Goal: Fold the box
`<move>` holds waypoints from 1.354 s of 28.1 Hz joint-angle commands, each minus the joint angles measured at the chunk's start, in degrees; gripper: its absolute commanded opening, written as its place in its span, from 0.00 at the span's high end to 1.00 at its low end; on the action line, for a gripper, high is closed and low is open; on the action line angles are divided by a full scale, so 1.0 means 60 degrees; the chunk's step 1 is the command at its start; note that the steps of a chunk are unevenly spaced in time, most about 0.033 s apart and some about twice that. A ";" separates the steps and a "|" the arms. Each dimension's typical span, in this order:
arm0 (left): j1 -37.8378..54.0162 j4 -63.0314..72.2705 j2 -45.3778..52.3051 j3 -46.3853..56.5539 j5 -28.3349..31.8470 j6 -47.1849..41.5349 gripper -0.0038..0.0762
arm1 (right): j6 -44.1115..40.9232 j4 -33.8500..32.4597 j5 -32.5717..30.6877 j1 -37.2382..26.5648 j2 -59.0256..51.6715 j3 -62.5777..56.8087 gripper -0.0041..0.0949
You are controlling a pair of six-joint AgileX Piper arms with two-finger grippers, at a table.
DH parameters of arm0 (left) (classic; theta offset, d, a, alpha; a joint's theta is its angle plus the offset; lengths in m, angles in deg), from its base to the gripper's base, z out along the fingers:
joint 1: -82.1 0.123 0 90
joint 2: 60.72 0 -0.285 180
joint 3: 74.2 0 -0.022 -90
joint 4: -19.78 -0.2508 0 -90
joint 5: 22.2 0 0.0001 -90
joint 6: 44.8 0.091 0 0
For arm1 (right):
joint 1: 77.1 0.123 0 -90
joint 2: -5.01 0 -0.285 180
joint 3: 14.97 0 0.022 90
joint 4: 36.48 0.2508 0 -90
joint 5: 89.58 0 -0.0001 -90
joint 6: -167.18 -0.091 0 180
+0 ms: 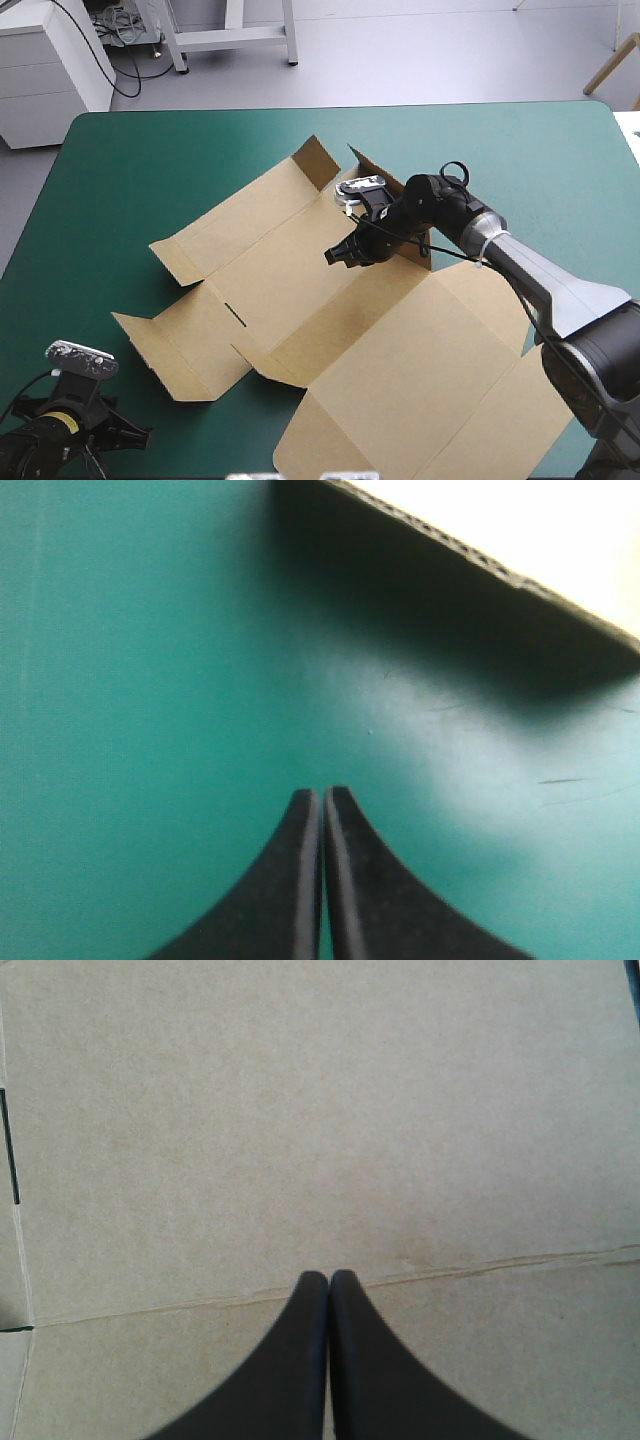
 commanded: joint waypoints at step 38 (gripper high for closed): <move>-0.0004 0.0039 -0.0080 -0.0250 0.0411 -0.0080 0.96 | -0.0260 0.0126 -0.0072 0.0019 -0.0546 0.0293 0.98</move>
